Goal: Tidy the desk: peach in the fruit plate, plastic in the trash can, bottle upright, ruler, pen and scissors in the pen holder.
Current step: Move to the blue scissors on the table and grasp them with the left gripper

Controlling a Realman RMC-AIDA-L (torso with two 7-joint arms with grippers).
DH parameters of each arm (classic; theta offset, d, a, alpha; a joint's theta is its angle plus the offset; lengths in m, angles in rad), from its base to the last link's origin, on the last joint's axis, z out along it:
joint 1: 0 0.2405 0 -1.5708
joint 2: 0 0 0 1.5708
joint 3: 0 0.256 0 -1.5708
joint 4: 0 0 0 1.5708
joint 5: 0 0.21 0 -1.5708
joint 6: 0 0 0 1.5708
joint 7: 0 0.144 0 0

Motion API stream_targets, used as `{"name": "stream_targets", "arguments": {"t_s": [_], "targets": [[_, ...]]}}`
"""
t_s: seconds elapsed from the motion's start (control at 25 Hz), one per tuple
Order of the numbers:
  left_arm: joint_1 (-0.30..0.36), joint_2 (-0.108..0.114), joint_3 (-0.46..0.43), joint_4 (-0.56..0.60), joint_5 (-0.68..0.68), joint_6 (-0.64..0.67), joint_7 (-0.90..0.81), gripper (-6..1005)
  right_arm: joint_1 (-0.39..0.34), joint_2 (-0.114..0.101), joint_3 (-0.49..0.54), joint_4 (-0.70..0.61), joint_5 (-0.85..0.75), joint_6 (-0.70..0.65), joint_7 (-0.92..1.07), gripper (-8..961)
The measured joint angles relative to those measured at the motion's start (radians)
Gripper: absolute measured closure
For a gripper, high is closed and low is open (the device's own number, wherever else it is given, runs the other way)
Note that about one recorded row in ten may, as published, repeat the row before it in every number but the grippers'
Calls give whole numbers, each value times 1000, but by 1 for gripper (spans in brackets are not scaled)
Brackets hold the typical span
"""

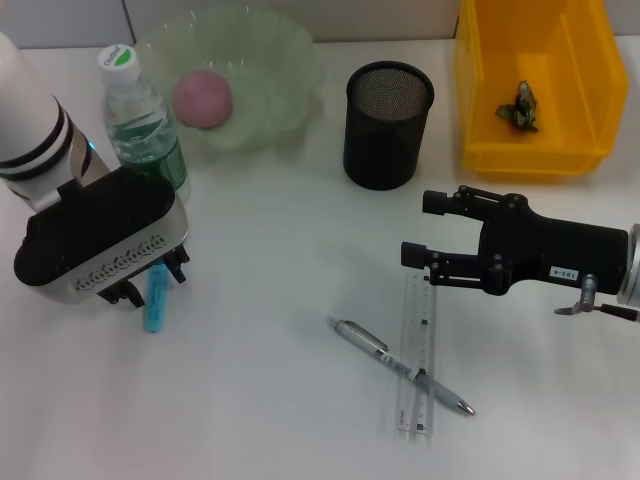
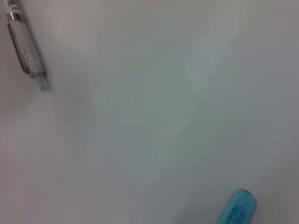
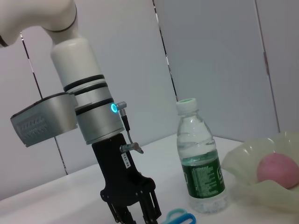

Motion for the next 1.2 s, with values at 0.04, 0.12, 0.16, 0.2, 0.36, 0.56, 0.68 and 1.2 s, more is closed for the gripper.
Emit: {"name": "stream_targets", "arguments": {"t_s": [0.04, 0.12, 0.16, 0.2, 0.36, 0.56, 0.68, 1.2], "targets": [[-2, 1, -1, -5, 0, -1, 0, 501, 0, 0, 0, -1, 0, 0, 1, 141], [-4, 1, -5, -11, 0, -2, 4, 502, 0, 0, 0, -1, 0, 0, 1, 141], [-6, 1, -7, -15, 0, -3, 7, 502, 0, 0, 0, -1, 0, 0, 1, 141], [-7, 1, -9, -19, 0, -3, 10, 502, 1, 0, 0, -1, 1, 0, 1, 141], [-14, 1, -11, -33, -1, -5, 15, 502, 2, 0, 0, -1, 1, 0, 3, 141], [-17, 1, -11, -42, -2, -7, 16, 503, 2, 0, 0, -2, 1, -1, 9, 141], [-18, 0, -11, -42, -2, -7, 16, 503, 1, 0, 0, -3, 1, -1, 9, 141], [-25, -7, -11, -48, -2, -4, 17, 533, -1, 0, 0, -3, 0, -4, 9, 140]]}}
